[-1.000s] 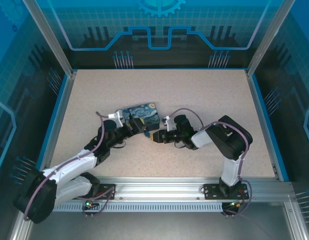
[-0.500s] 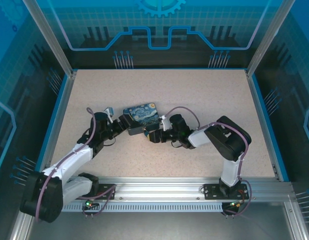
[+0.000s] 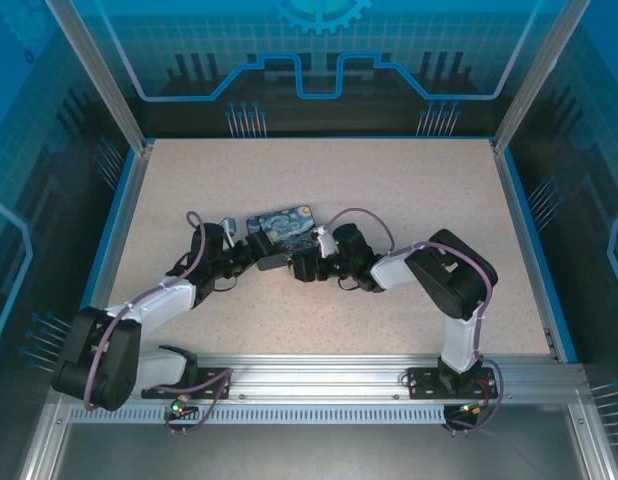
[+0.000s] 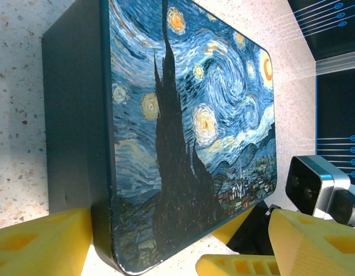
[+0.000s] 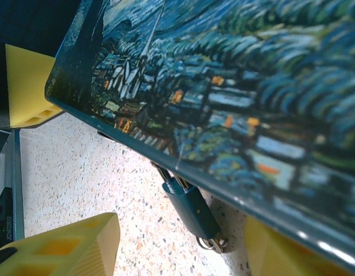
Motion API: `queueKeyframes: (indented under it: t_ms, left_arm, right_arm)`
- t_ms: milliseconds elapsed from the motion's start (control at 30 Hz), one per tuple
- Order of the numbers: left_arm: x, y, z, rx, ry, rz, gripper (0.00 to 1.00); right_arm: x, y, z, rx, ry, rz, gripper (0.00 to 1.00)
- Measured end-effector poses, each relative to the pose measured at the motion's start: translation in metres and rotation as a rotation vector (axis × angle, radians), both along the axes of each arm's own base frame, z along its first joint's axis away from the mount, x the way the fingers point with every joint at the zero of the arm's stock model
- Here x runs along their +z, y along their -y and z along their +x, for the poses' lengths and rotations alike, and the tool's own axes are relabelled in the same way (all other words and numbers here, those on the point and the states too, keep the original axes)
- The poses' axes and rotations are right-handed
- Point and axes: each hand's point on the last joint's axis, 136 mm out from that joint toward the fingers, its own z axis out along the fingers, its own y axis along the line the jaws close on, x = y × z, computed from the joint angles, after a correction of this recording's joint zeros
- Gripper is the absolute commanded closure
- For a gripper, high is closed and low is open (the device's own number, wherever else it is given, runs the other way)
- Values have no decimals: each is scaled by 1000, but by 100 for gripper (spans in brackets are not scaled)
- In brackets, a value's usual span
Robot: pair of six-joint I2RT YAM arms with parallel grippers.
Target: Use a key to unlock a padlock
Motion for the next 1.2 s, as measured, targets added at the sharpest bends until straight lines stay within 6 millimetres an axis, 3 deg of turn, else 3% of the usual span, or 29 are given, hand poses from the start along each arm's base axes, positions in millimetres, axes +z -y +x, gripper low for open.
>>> queueKeyframes:
  t_ms: [767, 1033, 1200]
  left_arm:
    - [-2, 12, 5, -17, 10, -25, 19]
    - [-1, 14, 4, -23, 14, -25, 19]
    - [9, 12, 2, -16, 38, -24, 19]
  right_arm:
    - [-2, -7, -7, 56, -26, 14, 49]
    - [-5, -8, -12, 72, -35, 6, 63]
    - [-5, -9, -14, 78, -37, 10, 76]
